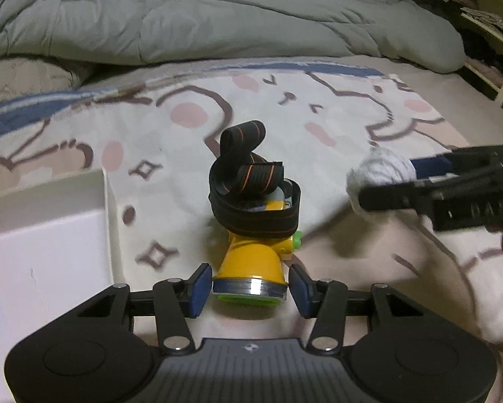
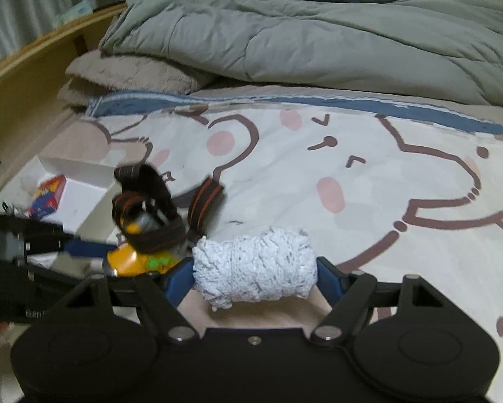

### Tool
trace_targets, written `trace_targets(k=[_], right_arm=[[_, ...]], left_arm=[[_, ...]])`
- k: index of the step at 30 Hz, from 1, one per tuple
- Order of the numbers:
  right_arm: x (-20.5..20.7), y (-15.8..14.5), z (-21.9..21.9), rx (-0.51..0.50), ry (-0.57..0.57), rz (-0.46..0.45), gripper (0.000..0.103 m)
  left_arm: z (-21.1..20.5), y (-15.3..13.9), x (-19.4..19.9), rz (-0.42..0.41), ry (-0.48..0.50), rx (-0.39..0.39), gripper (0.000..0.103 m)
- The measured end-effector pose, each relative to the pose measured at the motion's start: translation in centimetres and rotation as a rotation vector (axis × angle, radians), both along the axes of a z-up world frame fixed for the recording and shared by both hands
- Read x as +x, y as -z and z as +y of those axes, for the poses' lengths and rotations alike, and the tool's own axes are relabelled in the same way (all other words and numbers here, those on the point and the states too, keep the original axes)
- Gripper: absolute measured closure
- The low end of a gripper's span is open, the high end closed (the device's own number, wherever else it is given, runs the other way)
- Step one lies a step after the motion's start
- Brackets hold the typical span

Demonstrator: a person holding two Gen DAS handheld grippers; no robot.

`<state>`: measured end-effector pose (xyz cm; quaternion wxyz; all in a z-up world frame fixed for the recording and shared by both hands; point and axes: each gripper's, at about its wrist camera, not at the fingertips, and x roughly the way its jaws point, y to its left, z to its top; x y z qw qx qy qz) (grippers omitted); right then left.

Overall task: Organize objects
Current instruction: 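Lift the headlamp with the left gripper while the right gripper carries the cloth roll toward the tray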

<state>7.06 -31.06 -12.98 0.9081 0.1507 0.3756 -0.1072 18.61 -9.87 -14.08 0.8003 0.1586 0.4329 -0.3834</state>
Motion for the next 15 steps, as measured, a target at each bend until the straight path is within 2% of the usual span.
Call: trace_targets(k=[7,15], right_arm=[[-3.3,-1.1,1.1,-0.013,0.007,0.024,0.026],[-7.7,-2.0,2.7,-0.004,0.023,0.055,0.026]], left_arm=[[2.3,-0.3,-5.2,0.062,0.070,-0.016,0.052],[4.8,-0.7,-10.3,0.139,0.164,0.004,0.052]])
